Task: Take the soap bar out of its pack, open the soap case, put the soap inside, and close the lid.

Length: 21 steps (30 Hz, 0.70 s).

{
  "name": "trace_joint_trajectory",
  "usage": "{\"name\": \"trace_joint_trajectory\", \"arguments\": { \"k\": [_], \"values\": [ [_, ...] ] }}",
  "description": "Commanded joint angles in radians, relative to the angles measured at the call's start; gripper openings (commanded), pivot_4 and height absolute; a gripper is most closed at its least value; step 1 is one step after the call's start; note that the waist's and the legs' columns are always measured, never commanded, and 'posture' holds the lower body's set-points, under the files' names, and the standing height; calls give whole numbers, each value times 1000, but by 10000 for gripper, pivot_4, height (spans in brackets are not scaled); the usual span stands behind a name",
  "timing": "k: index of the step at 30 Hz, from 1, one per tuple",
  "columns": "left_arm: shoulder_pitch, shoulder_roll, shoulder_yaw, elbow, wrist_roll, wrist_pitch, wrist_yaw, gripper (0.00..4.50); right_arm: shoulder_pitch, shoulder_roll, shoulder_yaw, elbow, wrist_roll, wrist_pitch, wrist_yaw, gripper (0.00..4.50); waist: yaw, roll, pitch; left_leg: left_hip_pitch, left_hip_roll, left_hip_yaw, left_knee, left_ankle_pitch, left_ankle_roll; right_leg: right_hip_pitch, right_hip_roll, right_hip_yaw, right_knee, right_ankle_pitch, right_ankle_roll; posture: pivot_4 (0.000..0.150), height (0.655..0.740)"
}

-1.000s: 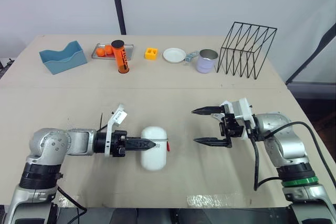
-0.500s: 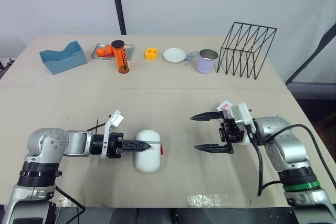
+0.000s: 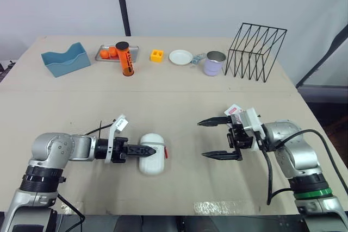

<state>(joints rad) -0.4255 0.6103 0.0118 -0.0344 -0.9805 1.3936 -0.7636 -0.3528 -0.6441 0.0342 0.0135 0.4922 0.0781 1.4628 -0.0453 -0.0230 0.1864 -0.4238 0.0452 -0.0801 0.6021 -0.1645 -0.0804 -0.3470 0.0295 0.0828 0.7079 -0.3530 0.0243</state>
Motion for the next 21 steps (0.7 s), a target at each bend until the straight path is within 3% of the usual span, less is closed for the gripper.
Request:
{"name": "trace_joint_trajectory", "arguments": {
  "k": [1, 12, 16, 21],
  "values": [
    [-8, 24, -6, 18, 53, -20, 7, 44781, -4, -12, -8, -29, 8, -3, 6, 45000, 0, 0, 0, 0, 0, 0, 0, 0, 0, 0, 0, 0, 0, 0, 0, 1500, 7400],
    [-5, 141, -11, -9, 124, -213, -170, 44781, -13, -18, -14, -2, 0, 6, 2, 45000, -1, 0, 0, 1, 1, 0, -1, 0, 0, 0, 1, 0, 0, 0, 0, 1500, 7400],
    [26, 192, -6, -31, 199, -372, -249, 44781, -14, -19, -21, 11, -5, 1, -11, 45000, 0, 0, 0, -1, 0, 0, -1, 0, 0, -1, 0, 0, 0, 0, 0, 1500, 7400],
    [85, 157, 68, -47, 316, -656, -221, 44781, 12, -17, -37, 27, -46, -22, -82, 45000, 0, 0, 0, -1, 0, 1, -1, 0, 0, -1, -1, 0, 0, 0, 0, 1500, 7400]
  ]
}}
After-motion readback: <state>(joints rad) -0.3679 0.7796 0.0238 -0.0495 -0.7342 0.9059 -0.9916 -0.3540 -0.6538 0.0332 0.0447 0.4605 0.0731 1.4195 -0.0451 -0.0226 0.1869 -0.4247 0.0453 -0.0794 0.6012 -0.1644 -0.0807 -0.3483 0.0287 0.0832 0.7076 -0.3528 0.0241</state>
